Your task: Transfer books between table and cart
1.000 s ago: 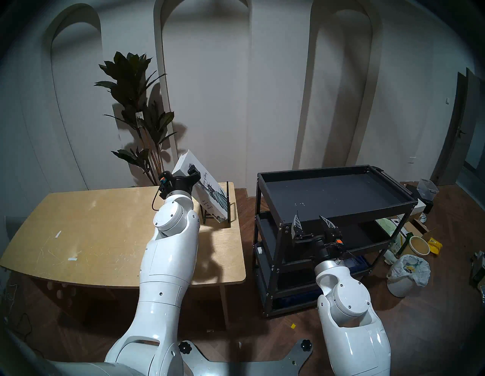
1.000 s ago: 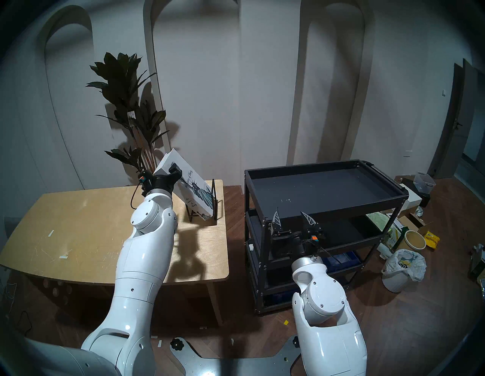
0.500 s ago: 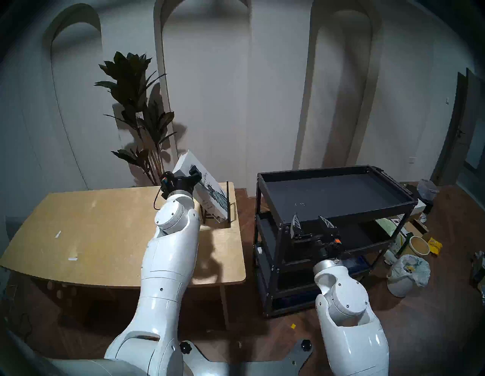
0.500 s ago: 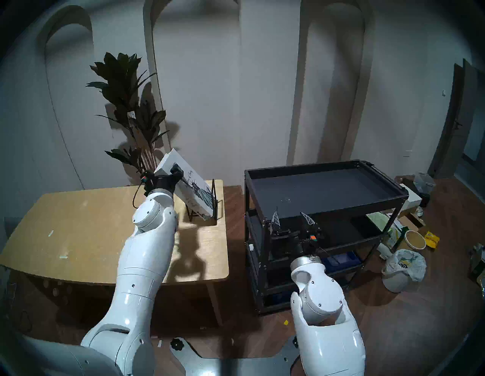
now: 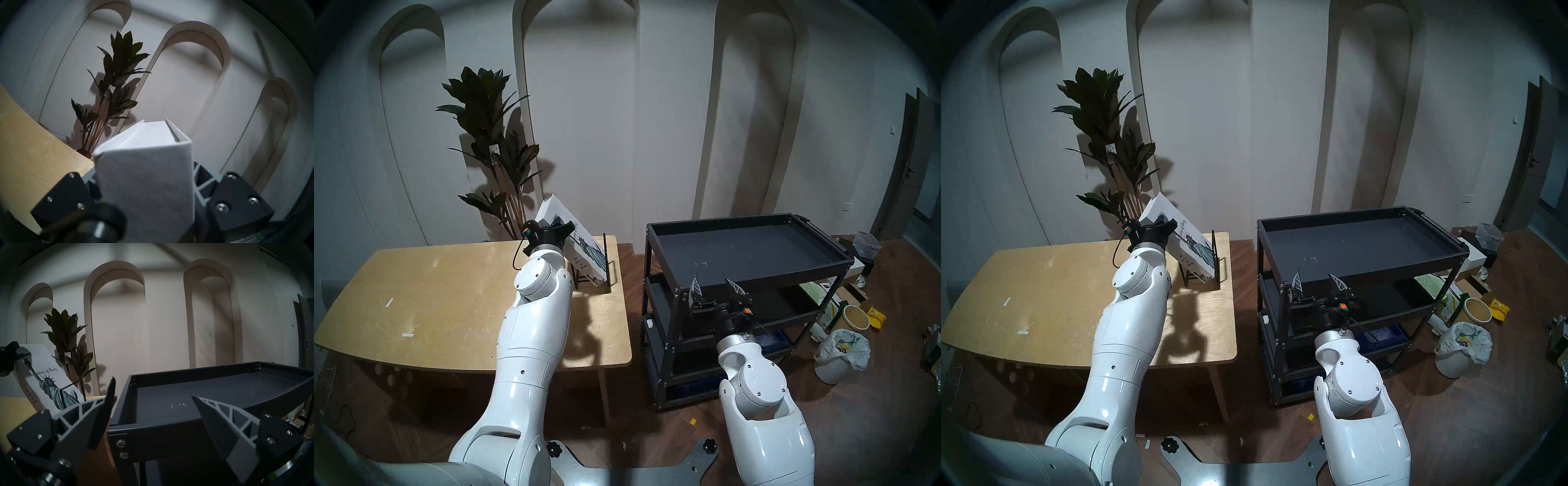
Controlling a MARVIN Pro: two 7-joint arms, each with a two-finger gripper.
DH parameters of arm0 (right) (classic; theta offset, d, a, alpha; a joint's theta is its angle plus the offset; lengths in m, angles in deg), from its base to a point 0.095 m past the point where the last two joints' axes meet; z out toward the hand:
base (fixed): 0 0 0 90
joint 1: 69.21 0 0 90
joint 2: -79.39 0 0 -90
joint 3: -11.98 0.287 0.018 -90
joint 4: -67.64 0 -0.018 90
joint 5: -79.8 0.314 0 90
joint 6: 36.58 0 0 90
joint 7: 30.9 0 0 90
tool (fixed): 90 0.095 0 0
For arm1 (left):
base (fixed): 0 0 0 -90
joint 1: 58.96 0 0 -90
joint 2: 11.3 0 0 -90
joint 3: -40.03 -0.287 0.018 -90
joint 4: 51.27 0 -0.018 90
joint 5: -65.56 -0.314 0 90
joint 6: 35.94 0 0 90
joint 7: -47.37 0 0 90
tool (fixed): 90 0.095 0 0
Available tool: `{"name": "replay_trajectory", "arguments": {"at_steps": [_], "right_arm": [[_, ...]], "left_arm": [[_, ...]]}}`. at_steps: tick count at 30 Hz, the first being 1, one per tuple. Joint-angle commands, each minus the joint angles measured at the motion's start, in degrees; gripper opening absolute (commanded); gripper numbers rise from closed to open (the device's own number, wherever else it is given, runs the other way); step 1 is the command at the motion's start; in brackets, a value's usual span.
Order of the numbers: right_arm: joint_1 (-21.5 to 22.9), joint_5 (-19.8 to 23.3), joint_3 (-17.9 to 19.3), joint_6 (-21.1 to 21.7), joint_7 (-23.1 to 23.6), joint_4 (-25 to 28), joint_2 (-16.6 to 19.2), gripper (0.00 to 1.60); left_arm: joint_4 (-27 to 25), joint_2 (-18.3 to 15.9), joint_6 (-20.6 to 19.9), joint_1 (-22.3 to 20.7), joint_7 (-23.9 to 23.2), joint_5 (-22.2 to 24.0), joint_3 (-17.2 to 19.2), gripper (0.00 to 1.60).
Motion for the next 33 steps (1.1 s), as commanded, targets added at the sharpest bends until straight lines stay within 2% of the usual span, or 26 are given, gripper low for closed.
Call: {"name": "replay_trajectory", "arguments": {"at_steps": [1,2,7,9,10,11,26,33], "right_arm": [[0.25,0.12,0.07,-0.68,0.13,1.38,0.04,1.6],[0.05,0.08,0.09,-0.73,0.09,1.55,0.05,1.6],[-0.19,0.0,0.14,-0.85,-0.01,1.72,0.07,1.6],[-0.23,0.0,0.15,-0.86,-0.01,1.75,0.07,1.6],[-0.3,0.04,0.17,-0.88,0.0,1.8,0.08,1.6],[-0.34,0.04,0.18,-0.9,-0.01,1.82,0.08,1.6],[-0.7,0.44,0.27,-1.25,0.37,1.67,0.21,1.6],[0.24,0.32,-0.21,-1.53,0.9,1.01,0.25,1.6]], "left_arm": [[-2.48,0.31,0.33,-0.79,-0.42,-0.01,-0.52,0.61],[-3.08,0.43,0.21,-0.63,-0.3,-0.15,-0.76,0.46],[-4.45,0.45,0.21,-0.17,-0.66,-0.17,-1.45,0.26],[-4.74,0.46,0.26,-0.06,-0.69,-0.22,-1.56,0.26],[-5.24,0.5,0.23,0.14,-0.62,-0.34,-1.79,0.03],[-5.43,0.55,0.5,0.25,-0.77,-0.34,-1.92,0.0],[-11.51,0.47,0.01,1.94,0.63,-2.96,-3.56,0.0],[-16.02,0.31,-0.56,3.06,1.63,-4.65,-4.69,0.0]]}}
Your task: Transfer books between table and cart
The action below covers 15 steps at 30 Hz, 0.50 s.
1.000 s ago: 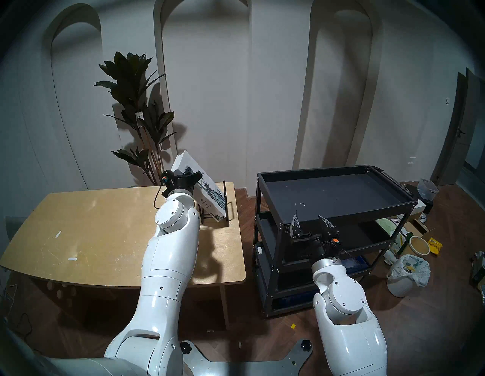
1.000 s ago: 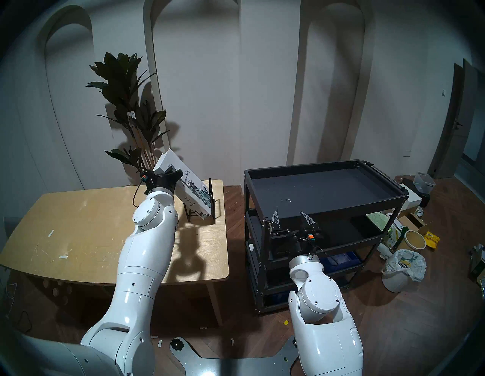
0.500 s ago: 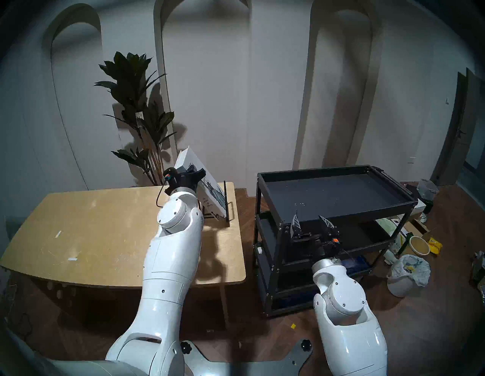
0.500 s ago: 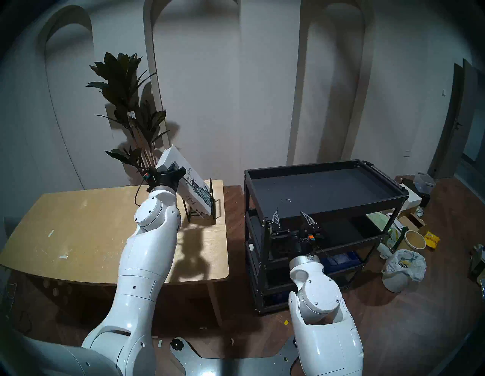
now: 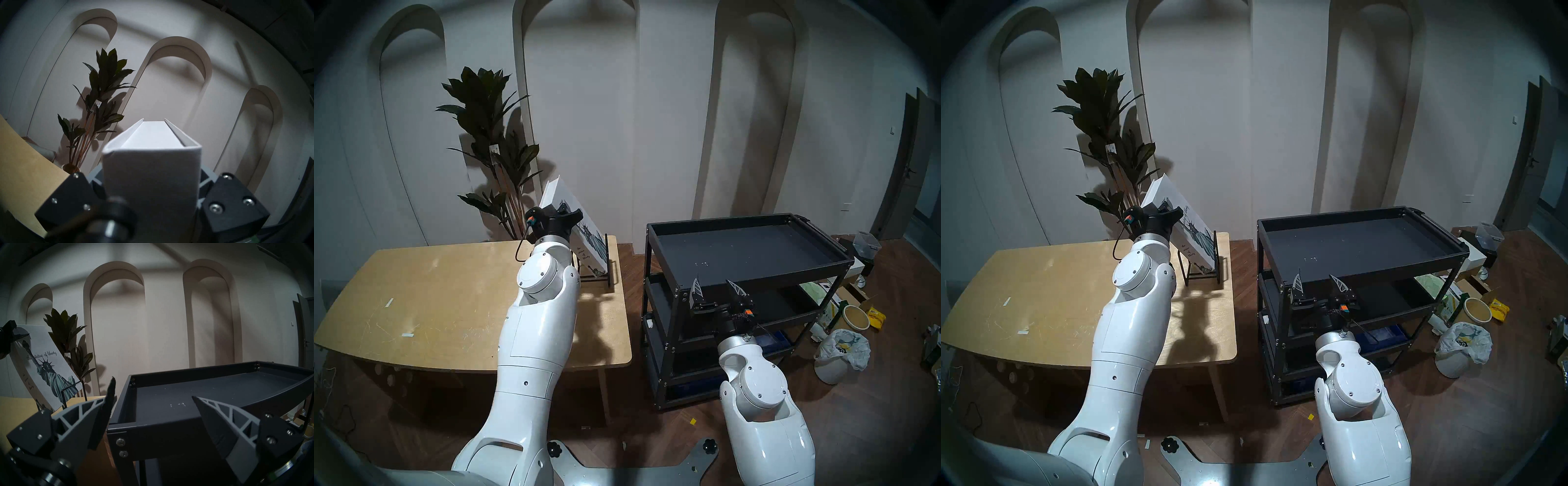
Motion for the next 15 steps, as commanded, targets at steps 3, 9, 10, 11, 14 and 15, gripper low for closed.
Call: {"name": "replay_trajectory", "arguments": {"at_steps": [3,9,10,11,14,15], "right_arm": [[1.82,-0.78,-1.03,-1.1,1.18,0.94,0.7,1.6],[4.3,-4.33,-3.5,-2.62,1.79,1.94,1.76,1.6],[4.9,-5.43,-4.03,-3.36,1.9,1.99,2.16,1.6],[5.35,-6.21,-4.47,-3.62,1.87,2.04,2.29,1.6],[7.0,-8.48,-6.04,-5.22,2.51,1.61,2.95,1.6],[7.45,-8.98,-6.48,-5.35,2.61,1.39,2.96,1.6]], "left_arm": [[-7.07,-0.37,-0.33,-0.4,1.61,-2.48,-1.2,0.0],[-10.81,-0.1,-3.93,-0.74,5.49,-3.68,-0.84,0.0],[-10.91,0.2,-4.56,-1.03,6.16,-3.45,-0.54,0.0],[-11.06,0.24,-5.15,-1.25,6.81,-3.61,-0.43,0.0],[-11.69,0.83,-7.03,-1.99,8.97,-3.37,0.26,0.0],[-11.97,0.93,-7.67,-2.25,9.48,-3.31,0.44,0.0]]}}
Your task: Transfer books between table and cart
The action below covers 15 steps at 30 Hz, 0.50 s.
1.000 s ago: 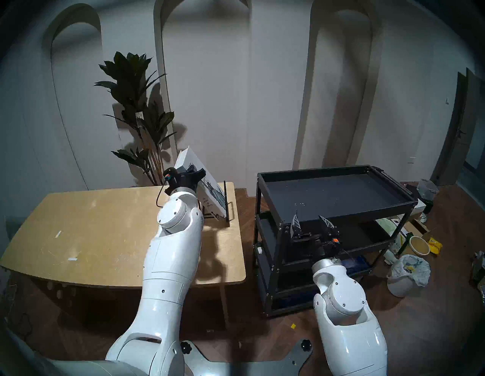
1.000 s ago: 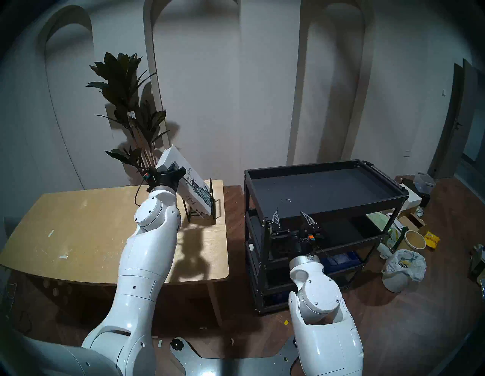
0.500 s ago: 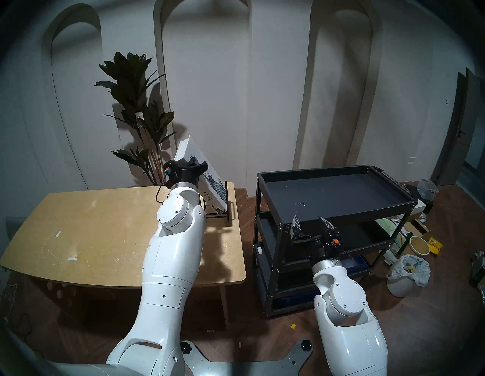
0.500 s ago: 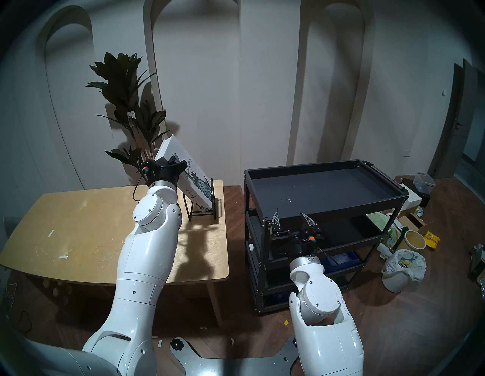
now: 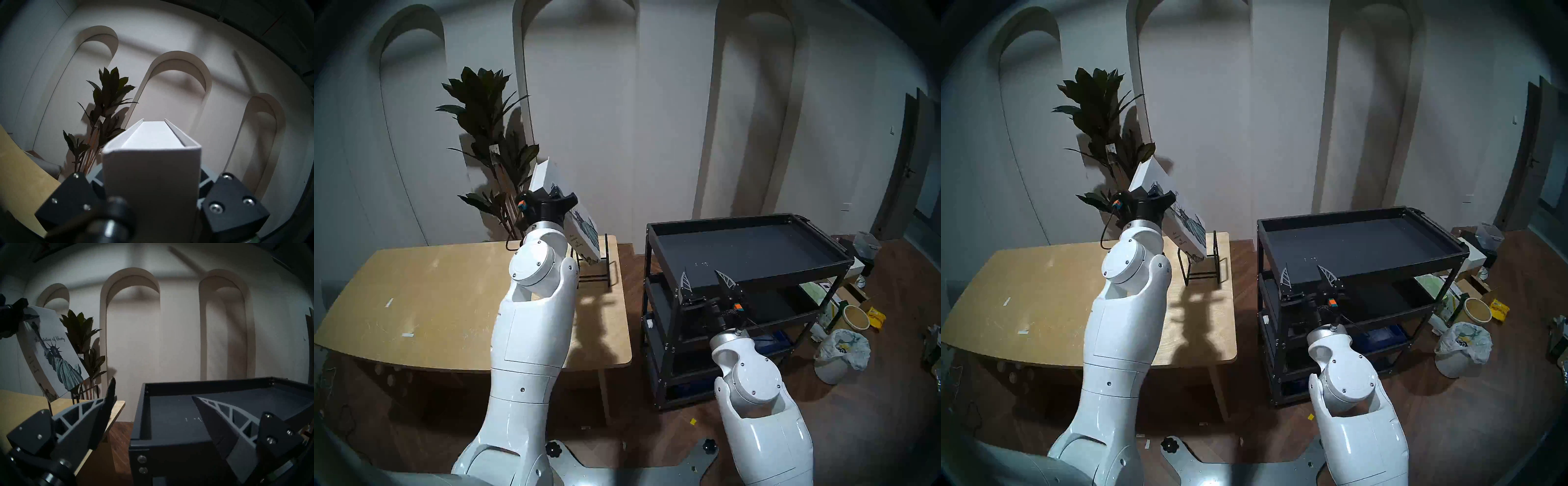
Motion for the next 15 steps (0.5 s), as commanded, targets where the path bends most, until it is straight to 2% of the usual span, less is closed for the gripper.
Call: {"name": "replay_trajectory", "arguments": {"at_steps": [1,2,4,5,9,15], "right_arm": [[5.13,-4.34,-3.04,-3.75,1.15,0.77,1.34,1.6],[6.94,-6.38,-4.42,-4.26,2.98,-1.18,3.0,1.6],[6.94,-6.38,-4.42,-4.26,2.98,-1.18,3.0,1.6],[7.69,-7.84,-5.22,-4.63,3.47,-2.33,3.73,1.6],[8.13,-8.29,-5.91,-4.82,4.22,-3.35,4.09,1.6],[10.84,-14.51,-10.17,-8.29,4.25,-8.81,4.09,1.6]], "left_arm": [[-3.79,1.29,-3.22,-3.19,3.33,0.25,1.43,0.0],[-4.88,1.68,-5.12,-4.25,4.83,0.41,2.05,0.0],[-4.88,1.68,-5.12,-4.25,4.83,0.41,2.05,0.0],[-5.19,1.32,-5.44,-4.94,5.0,-0.05,2.16,0.0],[-5.56,1.33,-6.06,-5.48,5.25,-0.07,2.24,0.0],[-6.9,1.23,-9.15,-7.56,6.31,-0.83,1.37,0.0]]}}
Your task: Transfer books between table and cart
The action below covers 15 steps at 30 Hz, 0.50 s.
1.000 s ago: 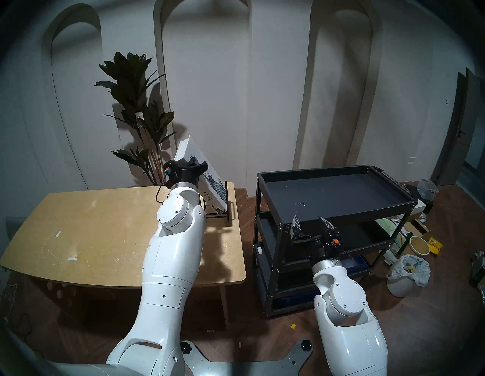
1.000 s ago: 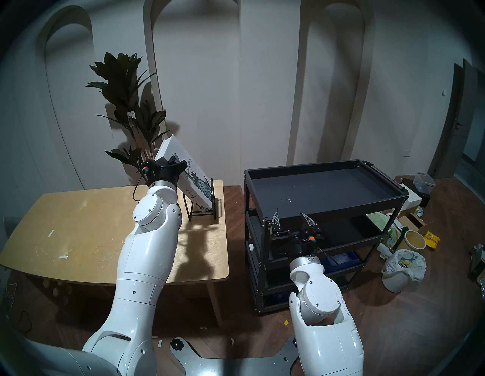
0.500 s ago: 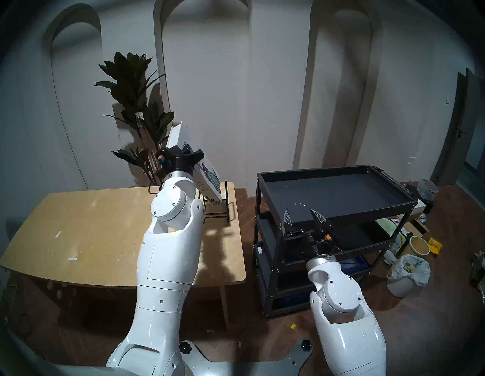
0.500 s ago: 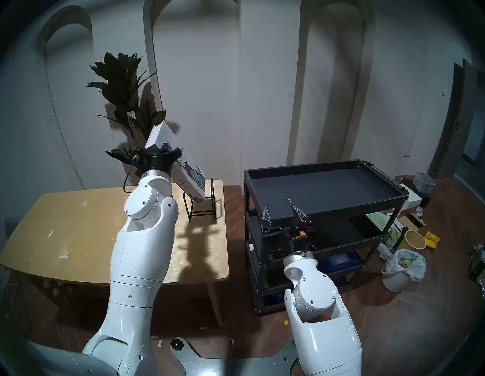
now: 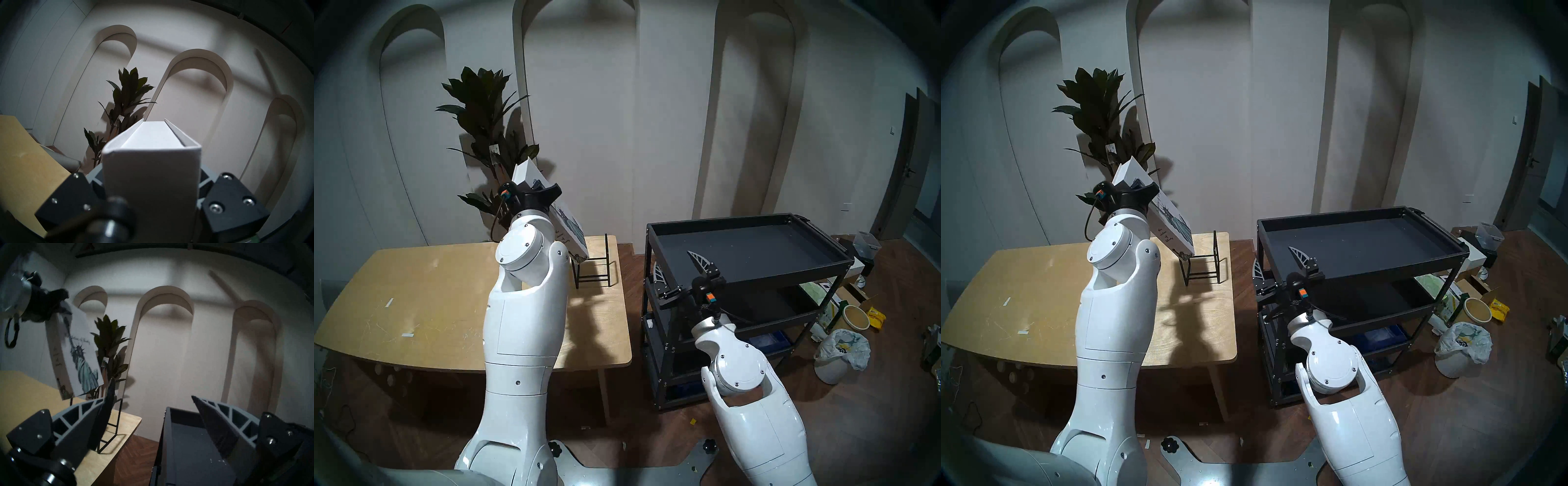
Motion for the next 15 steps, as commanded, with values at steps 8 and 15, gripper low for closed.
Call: {"name": "replay_trajectory", "arguments": {"at_steps": [8,15], "right_arm": [[10.09,-10.02,-8.68,-6.89,-0.91,-12.69,-3.44,1.6],[13.42,-10.5,-12.06,-8.53,-4.46,-18.14,-5.3,1.6]], "left_arm": [[-6.13,0.92,-5.93,-5.05,2.39,-1.84,-3.99,0.0],[-8.14,2.52,-8.32,-3.41,5.36,-3.18,-6.92,0.0]]}}
